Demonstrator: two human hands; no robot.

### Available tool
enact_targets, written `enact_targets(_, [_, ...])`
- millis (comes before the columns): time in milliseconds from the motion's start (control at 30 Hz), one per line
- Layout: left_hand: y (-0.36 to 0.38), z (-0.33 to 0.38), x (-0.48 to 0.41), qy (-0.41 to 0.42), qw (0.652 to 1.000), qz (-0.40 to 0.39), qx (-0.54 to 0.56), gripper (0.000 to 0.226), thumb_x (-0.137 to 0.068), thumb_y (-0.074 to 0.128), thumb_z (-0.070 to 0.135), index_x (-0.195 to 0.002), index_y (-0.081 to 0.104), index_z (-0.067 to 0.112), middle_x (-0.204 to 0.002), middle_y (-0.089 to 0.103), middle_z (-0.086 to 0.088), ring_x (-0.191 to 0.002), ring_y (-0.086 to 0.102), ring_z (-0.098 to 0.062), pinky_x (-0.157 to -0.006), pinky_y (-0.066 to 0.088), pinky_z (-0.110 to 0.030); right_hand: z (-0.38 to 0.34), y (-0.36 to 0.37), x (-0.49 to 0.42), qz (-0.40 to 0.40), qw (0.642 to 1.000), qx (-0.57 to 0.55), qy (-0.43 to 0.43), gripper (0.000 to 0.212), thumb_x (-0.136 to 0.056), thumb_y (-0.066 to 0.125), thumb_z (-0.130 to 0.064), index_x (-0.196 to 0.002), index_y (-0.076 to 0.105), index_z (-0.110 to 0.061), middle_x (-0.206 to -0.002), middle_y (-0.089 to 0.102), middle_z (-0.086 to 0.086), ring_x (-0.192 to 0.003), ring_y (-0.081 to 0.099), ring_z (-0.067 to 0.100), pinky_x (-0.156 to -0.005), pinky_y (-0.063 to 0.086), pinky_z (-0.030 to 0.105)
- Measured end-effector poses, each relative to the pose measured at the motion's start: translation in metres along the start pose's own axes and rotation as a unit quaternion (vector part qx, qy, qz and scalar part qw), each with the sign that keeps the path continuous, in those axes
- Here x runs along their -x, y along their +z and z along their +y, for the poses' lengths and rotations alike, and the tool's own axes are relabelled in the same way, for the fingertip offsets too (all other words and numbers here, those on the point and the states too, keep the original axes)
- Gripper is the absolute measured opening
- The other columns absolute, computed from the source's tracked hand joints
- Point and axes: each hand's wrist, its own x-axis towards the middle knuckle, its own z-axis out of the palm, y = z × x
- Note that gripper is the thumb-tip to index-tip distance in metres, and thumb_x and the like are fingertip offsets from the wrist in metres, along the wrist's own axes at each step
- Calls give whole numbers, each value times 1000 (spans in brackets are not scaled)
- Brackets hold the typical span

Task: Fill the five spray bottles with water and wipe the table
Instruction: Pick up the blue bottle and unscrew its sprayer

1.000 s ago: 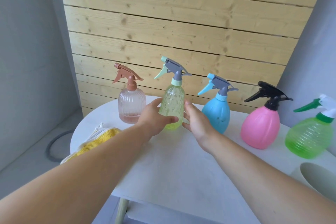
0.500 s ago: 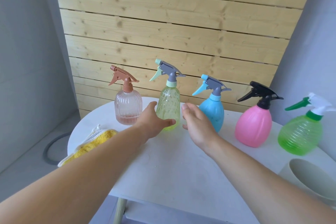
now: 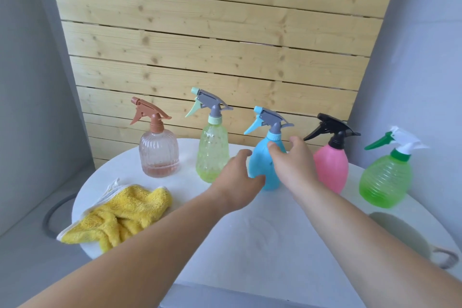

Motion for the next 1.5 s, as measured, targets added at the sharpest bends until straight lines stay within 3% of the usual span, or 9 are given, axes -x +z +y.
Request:
enact_targets(233, [26, -2, 5, 2, 1000, -7, 14, 71, -94, 61, 18, -155, 25, 17, -148, 45, -3, -133, 48, -22, -101, 41, -27, 2, 15, -4, 13, 999, 21, -42, 28, -84, 60, -48, -107, 56, -32, -107, 61, 2, -98, 61, 27, -80, 52, 40])
enact_targets(367, [28, -7, 31, 39, 997, 68, 5, 72, -92, 67, 25, -152, 28, 23, -140, 40, 3, -133, 44, -16, -95, 34, -21, -5, 3, 20, -11, 999, 4, -34, 31, -81, 58, -55, -105, 56, -34, -103, 62, 3, -93, 63, 26, -79, 54, 41])
enact_targets(533, [21, 1, 73, 71, 989, 119, -46, 99, -71, 87, 43, -147, 25, 32, -120, 26, 11, -113, 49, -15, -89, 49, -31, -15, -35, 70, -77, 989, -125, -1, 24, -87, 66, -44, -108, 59, -34, -93, 67, -4, -83, 64, 8, -64, 46, 25])
enact_targets(667, [16, 12, 113, 91, 978, 158, -99, 91, -68, 86, 45, -139, 30, 33, -121, 31, 8, -116, 49, -23, -89, 53, -40, -17, -62, 106, -109, 966, -231, 42, 32, -77, 77, -44, -101, 69, -25, -97, 74, -3, -93, 70, 13, -89, 56, 39])
enact_targets(833, [14, 33, 172, 103, 978, 123, -134, 85, -69, 69, 56, -136, 17, 46, -116, 26, 14, -115, 44, -15, -93, 49, -36, -12, -98, 142, -95, 950, -294, 51, 28, -75, 83, -28, -94, 70, -13, -89, 73, 2, -96, 71, 25, -95, 54, 50])
enact_targets(967, [7, 43, 208, 95, 973, 84, -191, 92, -69, 64, 56, -148, 20, 39, -126, 29, 13, -120, 46, -15, -99, 45, -33, -5, -119, 172, -104, 955, -277, 30, 15, -81, 78, -14, -94, 72, -14, -91, 76, -14, -89, 71, 13, -91, 57, 39])
enact_targets(1167, [0, 48, 246, 31, 998, -47, -29, 94, -75, 76, 39, -152, 22, 37, -129, 37, 17, -114, 50, -1, -84, 39, -3, 8, -138, 199, -194, 941, -274, 39, 38, -74, 81, -18, -104, 64, -1, -92, 68, 4, -86, 66, 17, -82, 52, 41])
enact_targets(1367, [-8, 45, 269, -57, 976, -144, 155, 86, -67, 73, 57, -141, 35, 38, -127, 57, 13, -100, 67, 1, -84, 55, -16, 28, -143, 221, -212, 950, -229, 29, 25, -85, 75, -21, -95, 66, 0, -76, 69, 3, -68, 66, 17, -70, 57, 41])
enact_targets(1500, [-6, 35, 267, -47, 985, -140, 93, 91, -48, 90, 63, -122, 42, 39, -124, 54, 3, -105, 65, -9, -86, 59, -28, 31, -139, 225, -231, 935, -262, 59, 16, -86, 74, -18, -90, 68, -3, -79, 69, 5, -75, 70, 21, -71, 59, 34])
